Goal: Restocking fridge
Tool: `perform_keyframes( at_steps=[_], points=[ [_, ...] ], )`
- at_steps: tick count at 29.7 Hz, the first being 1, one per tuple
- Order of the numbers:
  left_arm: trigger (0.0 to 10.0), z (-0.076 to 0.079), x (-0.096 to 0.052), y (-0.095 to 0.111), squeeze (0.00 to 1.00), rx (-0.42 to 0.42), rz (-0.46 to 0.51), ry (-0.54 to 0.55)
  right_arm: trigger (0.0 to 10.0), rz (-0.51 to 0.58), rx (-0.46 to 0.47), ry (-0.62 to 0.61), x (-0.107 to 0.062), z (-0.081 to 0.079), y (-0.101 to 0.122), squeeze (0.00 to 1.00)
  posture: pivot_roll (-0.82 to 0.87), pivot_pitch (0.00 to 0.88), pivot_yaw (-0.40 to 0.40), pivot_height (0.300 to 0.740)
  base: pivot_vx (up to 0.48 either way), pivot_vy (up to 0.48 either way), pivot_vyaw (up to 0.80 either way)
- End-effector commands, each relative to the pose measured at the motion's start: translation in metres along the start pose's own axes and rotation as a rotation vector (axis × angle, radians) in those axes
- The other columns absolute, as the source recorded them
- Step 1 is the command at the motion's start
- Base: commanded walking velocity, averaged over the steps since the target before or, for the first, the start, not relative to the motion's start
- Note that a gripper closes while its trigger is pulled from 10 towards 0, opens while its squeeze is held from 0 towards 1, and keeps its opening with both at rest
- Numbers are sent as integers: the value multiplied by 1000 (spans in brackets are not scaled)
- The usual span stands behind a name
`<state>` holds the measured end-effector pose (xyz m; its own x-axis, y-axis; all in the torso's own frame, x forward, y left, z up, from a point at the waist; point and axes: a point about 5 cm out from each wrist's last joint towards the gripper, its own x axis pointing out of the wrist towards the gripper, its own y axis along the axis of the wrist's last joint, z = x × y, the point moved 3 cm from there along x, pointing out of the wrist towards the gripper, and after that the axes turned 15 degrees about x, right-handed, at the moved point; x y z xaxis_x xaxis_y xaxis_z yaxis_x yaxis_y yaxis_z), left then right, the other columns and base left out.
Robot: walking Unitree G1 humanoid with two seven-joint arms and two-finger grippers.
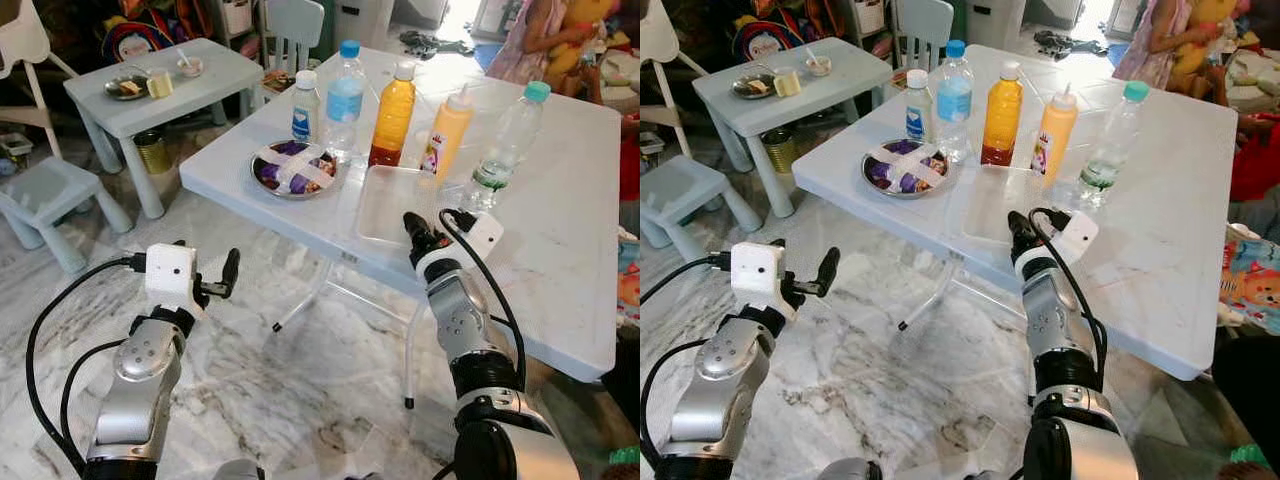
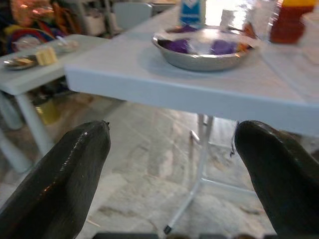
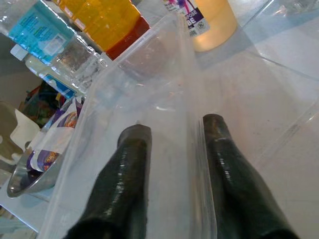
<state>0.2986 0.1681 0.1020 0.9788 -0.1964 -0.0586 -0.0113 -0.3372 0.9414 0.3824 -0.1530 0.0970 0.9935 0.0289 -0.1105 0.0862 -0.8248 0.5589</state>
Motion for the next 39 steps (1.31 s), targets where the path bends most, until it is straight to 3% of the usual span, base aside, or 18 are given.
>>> perform_keyframes(
  at_steps=[1, 5, 11, 18, 20, 21, 33, 39],
  points=[
    [10000, -1, 1, 2, 0, 6, 6, 6, 0, 18, -2, 7, 2, -7, 5, 0, 70, 55, -33, 740, 0, 0, 0],
    [10000, -6, 2, -3, 0, -43, -13, 24, 0, 37, -5, 11, 1, -10, 9, 0, 64, 52, -32, 740, 0, 0, 0],
    [10000, -21, 2, -2, 0, -84, -4, 139, 0, 65, -15, 26, -2, -19, 14, 0, 51, 50, -26, 740, 0, 0, 0],
    [10000, -8, 0, -12, 0, -97, -46, 124, 0, 85, -78, 54, -12, -24, 20, 0, 33, 46, -24, 740, 0, 0, 0],
    [10000, -6, 1, -11, 0, -102, -43, 125, 1765, 85, -104, 54, -14, -23, 21, 0, 21, 48, -27, 740, 0, 0, 0],
    [10000, -5, 3, -10, 0, -107, -38, 124, 10000, 79, -133, 50, -16, -22, 20, 0, 7, 52, -29, 740, 0, 0, 0],
    [10000, -7, 7, -10, 0, -101, -47, 133, 10000, 65, -219, 62, -21, -29, 18, 0, -6, 64, -21, 740, 0, 0, 0],
    [10000, -9, 7, -9, 0, -100, -50, 143, 10000, 64, -265, 135, -22, -43, 19, 0, -1, 67, -25, 740, 0, 0, 640]
  ],
)
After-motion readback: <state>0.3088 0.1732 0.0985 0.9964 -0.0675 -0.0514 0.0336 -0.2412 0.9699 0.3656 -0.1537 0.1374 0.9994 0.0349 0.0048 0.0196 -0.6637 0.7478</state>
